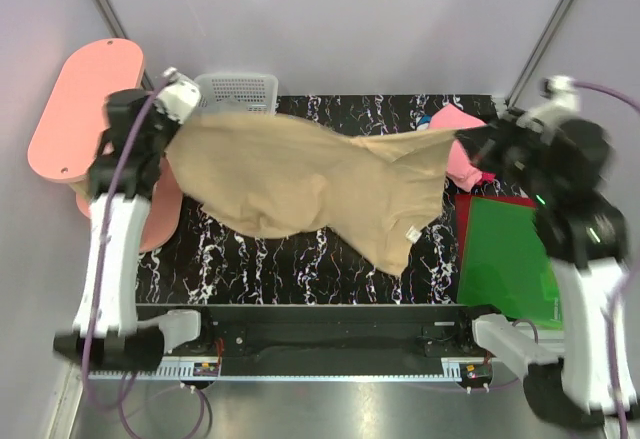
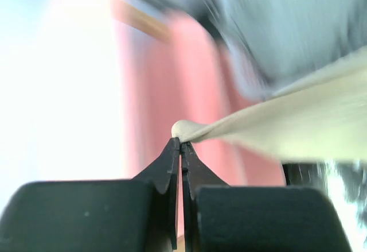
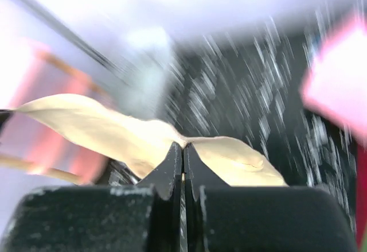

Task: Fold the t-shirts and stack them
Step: Flatten out the tshirt

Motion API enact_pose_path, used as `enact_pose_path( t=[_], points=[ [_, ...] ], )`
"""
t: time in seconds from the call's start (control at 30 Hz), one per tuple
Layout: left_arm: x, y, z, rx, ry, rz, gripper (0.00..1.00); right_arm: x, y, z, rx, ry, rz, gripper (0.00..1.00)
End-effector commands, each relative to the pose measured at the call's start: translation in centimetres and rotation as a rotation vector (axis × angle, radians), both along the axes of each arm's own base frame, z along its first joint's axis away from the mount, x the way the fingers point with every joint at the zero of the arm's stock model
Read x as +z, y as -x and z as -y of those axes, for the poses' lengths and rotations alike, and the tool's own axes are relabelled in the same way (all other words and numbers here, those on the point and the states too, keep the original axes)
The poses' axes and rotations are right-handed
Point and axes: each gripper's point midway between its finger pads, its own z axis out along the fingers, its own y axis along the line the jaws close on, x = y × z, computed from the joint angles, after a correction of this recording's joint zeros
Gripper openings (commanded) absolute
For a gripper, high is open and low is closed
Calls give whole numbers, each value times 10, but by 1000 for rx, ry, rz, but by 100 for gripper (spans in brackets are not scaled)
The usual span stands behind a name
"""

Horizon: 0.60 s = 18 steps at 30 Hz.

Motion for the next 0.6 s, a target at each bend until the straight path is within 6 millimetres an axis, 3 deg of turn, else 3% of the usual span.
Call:
enact_pose_path(
  t=[0.0,0.03,0.1,0.13,0.23,0.33,0.4,0.47,0.57],
  points=[
    [114,104,24,-88,152,402,0,109,119,7,91,-10,449,0],
    [130,137,24,-94,157,489,0,118,140,10,97,-2,472,0],
    [137,166,23,-91,150,548,0,126,169,12,114,-8,514,0],
    [145,192,21,-93,133,608,0,131,183,13,119,-17,541,0],
    [149,234,17,-85,106,672,0,141,221,19,113,-40,601,0],
    [153,258,13,-70,84,692,0,145,238,23,104,-36,613,0],
    [152,262,10,-53,81,682,0,146,237,29,68,-39,610,0],
    [149,257,10,-51,81,665,0,144,222,37,5,-35,580,0],
    [126,221,12,-55,83,578,0,124,172,47,-95,-10,460,0]
  ],
)
